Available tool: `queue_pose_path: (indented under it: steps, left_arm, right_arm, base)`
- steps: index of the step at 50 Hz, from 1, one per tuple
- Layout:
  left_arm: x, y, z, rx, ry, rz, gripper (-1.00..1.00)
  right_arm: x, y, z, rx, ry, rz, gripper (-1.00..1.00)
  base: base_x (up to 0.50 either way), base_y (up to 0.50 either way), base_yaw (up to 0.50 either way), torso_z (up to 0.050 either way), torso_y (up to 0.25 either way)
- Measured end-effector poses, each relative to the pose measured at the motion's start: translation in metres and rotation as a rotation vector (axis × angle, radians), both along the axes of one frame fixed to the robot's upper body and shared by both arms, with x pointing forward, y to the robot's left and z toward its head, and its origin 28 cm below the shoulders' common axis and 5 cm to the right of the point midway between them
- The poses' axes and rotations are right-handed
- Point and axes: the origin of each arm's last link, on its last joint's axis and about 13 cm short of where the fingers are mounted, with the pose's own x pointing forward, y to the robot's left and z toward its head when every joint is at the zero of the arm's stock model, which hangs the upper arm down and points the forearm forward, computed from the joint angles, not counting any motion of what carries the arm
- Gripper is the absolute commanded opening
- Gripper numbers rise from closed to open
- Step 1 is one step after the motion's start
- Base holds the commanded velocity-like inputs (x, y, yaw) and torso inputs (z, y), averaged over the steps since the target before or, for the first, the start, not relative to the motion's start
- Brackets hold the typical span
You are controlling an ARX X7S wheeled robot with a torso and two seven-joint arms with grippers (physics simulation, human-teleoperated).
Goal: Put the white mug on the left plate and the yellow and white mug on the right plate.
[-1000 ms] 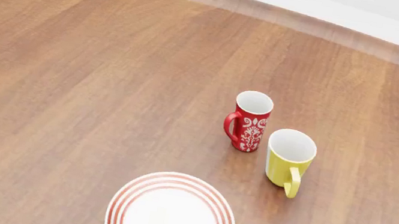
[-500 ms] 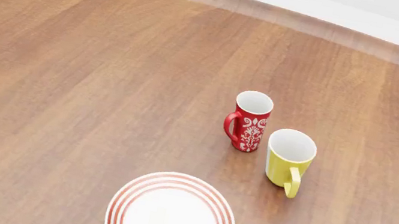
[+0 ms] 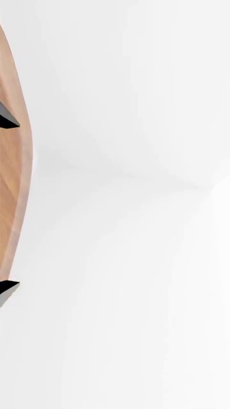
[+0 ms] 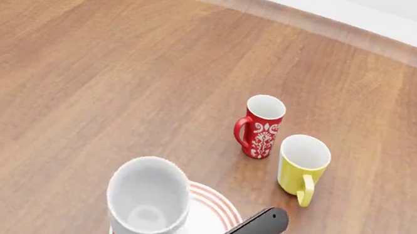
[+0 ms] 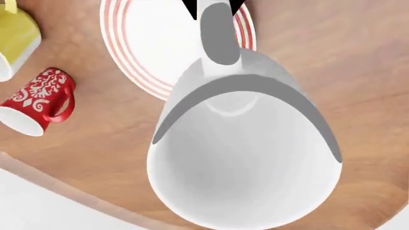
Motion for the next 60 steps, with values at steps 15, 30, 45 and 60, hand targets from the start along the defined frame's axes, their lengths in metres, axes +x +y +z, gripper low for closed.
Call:
queue_pose_path:
  steps: [15, 30, 45, 60]
  left_arm:
    - [-0.001, 0.0, 0.001, 0.0, -0.002, -0.001, 1.0]
    - [-0.002, 0.0, 0.003, -0.003, -0.006, -0.001, 1.0]
    - [-0.004, -0.001, 0.002, -0.005, -0.007, -0.005, 1.0]
    - [-0.006, 0.0, 0.004, -0.008, -0.016, 0.0, 1.0]
  right_arm:
    - [0.031, -0.004, -0.01, 0.055, 0.081, -0.149, -1.0]
    - [0.051, -0.004, -0.024, 0.042, 0.176, -0.238, -1.0]
    - [0.062, 0.001, -0.031, 0.002, 0.228, -0.246, -1.0]
    - [0.067, 0.005, -0.041, -0.024, 0.262, -0.235, -1.0]
  base:
    - [0.0, 0.0, 0.0, 0.0, 0.0]
    - [0.0, 0.0, 0.0, 0.0, 0.001]
    - [0.0, 0.0, 0.0, 0.0, 0.0]
    - [0.0, 0.0, 0.0, 0.0, 0.001]
